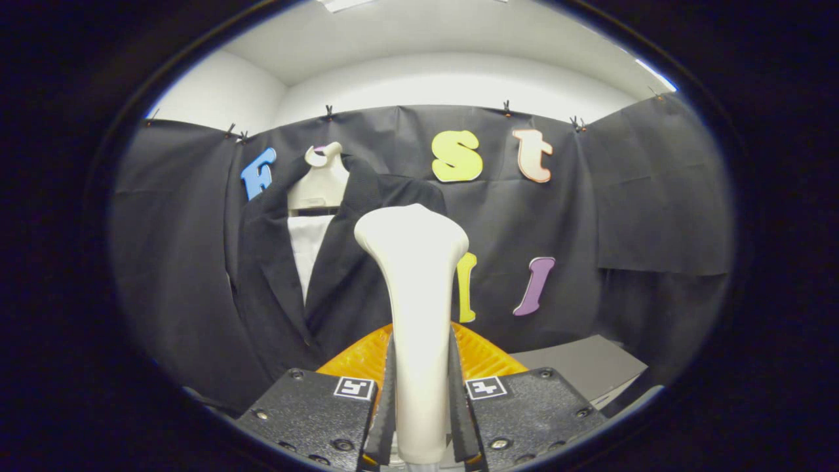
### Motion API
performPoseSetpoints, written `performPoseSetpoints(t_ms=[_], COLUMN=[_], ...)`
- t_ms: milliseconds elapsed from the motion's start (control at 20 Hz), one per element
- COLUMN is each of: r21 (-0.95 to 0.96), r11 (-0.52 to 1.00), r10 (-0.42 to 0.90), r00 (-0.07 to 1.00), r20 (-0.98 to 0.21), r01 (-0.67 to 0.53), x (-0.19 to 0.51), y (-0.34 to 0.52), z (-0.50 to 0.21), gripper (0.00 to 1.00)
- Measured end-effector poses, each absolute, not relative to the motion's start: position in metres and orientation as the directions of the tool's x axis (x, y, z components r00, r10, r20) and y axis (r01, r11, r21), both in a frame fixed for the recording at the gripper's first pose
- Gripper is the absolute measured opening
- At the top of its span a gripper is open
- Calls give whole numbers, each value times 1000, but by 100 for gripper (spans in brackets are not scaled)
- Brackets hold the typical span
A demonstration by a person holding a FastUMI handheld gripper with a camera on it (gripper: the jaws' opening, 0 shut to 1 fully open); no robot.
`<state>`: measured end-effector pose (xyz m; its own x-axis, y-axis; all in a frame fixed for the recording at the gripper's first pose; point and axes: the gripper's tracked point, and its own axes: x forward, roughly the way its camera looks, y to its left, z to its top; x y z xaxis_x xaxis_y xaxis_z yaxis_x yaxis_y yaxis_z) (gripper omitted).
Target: Iron the clothes twice with a garment steamer, once on the left side and once on the right side.
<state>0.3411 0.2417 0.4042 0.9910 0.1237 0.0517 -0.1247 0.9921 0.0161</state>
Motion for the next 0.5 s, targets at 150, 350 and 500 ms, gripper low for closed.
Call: performPoseSetpoints(t_ms=[150,350,500], r21=[-6,-34,-50], r11=[994,995,997], r10=[113,99,67], r00=[991,993,996], r20=[66,64,63], r01=[-113,-97,-64], x=[349,363,374], y=[263,281,284], z=[414,417,419], gripper=[38,37,38])
